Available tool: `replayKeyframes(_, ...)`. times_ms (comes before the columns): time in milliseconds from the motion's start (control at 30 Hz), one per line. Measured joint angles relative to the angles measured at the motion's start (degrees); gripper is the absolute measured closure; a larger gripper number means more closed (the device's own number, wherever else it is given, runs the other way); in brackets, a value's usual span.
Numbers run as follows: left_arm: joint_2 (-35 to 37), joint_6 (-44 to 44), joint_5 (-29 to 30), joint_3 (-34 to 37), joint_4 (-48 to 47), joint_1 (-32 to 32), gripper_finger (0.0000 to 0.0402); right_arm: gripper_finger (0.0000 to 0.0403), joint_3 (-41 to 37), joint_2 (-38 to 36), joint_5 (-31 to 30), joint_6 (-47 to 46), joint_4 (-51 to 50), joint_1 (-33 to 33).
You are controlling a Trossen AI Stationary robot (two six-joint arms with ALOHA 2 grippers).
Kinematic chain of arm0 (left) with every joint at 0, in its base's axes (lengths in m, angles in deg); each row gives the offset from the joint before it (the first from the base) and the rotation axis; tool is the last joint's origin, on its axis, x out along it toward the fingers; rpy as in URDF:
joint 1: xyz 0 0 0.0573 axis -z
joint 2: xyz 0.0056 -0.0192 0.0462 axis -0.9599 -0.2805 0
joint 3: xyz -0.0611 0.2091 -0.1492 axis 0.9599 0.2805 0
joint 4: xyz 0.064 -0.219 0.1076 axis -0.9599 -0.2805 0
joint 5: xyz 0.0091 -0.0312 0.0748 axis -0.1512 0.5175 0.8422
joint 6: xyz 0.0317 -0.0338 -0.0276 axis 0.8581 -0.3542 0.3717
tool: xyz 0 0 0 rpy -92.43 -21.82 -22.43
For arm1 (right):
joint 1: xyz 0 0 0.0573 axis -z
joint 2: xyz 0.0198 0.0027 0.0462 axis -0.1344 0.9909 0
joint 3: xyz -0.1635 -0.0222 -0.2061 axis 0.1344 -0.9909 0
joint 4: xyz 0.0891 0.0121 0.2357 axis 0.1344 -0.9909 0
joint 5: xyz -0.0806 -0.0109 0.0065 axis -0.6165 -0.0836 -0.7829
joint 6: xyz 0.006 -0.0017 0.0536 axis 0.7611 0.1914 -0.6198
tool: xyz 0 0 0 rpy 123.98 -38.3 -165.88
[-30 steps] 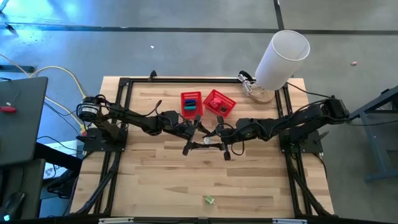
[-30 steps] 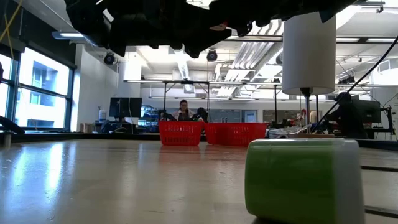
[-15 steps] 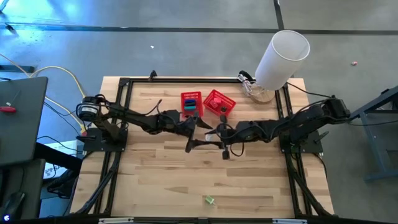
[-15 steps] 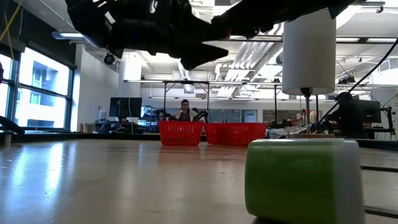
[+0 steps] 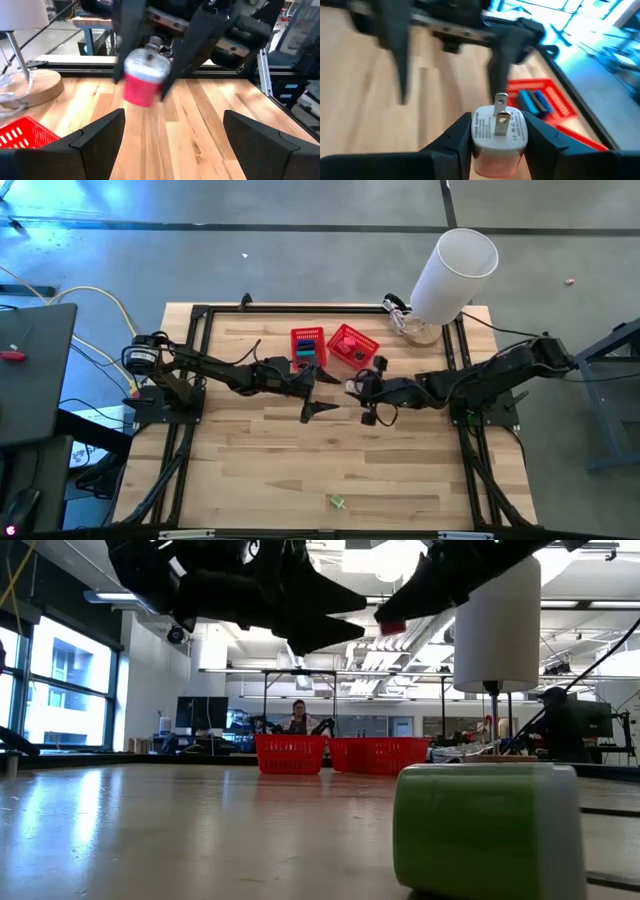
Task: Pick & Place Office items
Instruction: Put the pink and white charger adapter into the right red bin
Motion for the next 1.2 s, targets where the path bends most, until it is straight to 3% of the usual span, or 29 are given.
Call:
replayKeyframes(267, 0.0, 0.0, 0.0, 0.0, -1.9, 0.0, 0.0071, 0.0278, -1.0, -3.7, -13.6, -3.6, -13.1, 2.0)
replayKeyframes(367, 0.0, -0.8, 0.0, 0.0, -3.7, 0.0, 0.0071, 0.0278, -3.4, -5.9, -14.4, -5.1, -13.3, 4.8)
replayKeyframes(533, 0.0, -1.0, 0.0, 0.1, -5.6, 0.0, 0.0071, 0.0278, -10.9, -11.5, -10.0, -5.8, -7.2, 9.8)
replayKeyframes(800, 0.0, -0.8, 0.0, 0.1, -6.0, 0.0, 0.0071, 0.0278, -23.0, -15.2, 3.6, -0.4, 19.0, 18.9)
replayKeyframes(1200, 0.0, -0.8, -0.1, 0.1, -8.6, -1.6, 0.0071, 0.0278, -24.0, -9.2, 18.3, 0.9, 31.5, 31.6)
